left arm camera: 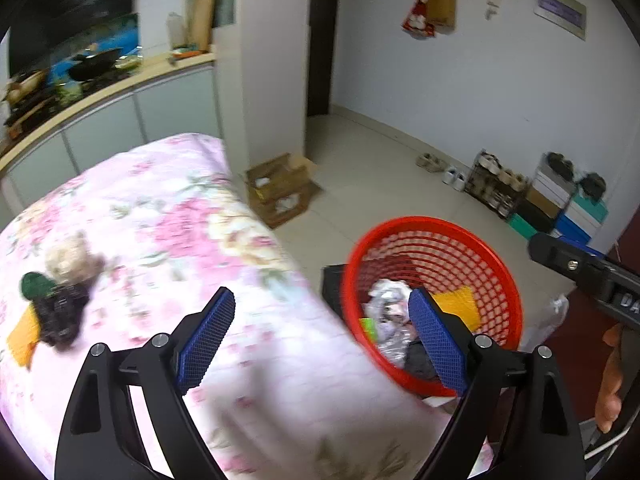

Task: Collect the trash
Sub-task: 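Move both open tools back over the quilt toward the remaining trash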

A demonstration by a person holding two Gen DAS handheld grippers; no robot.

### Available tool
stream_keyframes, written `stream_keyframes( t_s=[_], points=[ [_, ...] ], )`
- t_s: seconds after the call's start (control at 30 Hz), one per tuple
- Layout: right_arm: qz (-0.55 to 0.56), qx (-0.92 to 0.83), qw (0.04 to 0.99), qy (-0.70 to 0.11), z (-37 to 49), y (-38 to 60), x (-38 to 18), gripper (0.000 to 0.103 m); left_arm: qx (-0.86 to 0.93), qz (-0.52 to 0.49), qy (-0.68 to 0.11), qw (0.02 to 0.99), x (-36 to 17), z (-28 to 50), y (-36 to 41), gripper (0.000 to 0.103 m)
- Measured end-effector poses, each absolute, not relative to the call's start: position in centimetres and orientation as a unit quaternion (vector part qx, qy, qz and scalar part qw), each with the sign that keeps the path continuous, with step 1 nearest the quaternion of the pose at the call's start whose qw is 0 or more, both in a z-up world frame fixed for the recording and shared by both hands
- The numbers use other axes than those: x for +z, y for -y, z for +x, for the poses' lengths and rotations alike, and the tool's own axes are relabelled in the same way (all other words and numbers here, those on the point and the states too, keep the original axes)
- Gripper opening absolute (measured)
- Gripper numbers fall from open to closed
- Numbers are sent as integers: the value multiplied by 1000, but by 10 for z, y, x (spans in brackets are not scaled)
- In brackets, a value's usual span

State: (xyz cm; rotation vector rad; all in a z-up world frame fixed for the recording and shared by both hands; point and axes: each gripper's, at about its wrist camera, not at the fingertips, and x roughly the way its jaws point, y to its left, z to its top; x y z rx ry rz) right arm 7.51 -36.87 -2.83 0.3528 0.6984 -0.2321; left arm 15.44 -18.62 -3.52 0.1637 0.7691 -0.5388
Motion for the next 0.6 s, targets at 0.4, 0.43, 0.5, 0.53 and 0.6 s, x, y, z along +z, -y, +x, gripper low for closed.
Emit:
stream_keyframes(
  t_s=[0.4, 0.43, 0.5, 0.53, 0.6],
  points=[
    [133, -31, 935, -327, 91, 302, -7, 79, -171, 42, -357, 917, -19, 152, 95, 86],
    [129, -22, 936, -326, 93, 295, -5, 80, -166, 37, -357, 918, -19, 151, 88, 87],
    [120, -11, 939, -323, 94, 283, -3, 81, -148, 26, -352, 924, -18, 148, 69, 87],
    [113, -5, 940, -321, 96, 276, -2, 81, -142, 25, -349, 926, -18, 147, 63, 87],
    [102, 2, 942, -319, 98, 265, 1, 82, -123, 23, -338, 933, -16, 143, 46, 88]
  ],
)
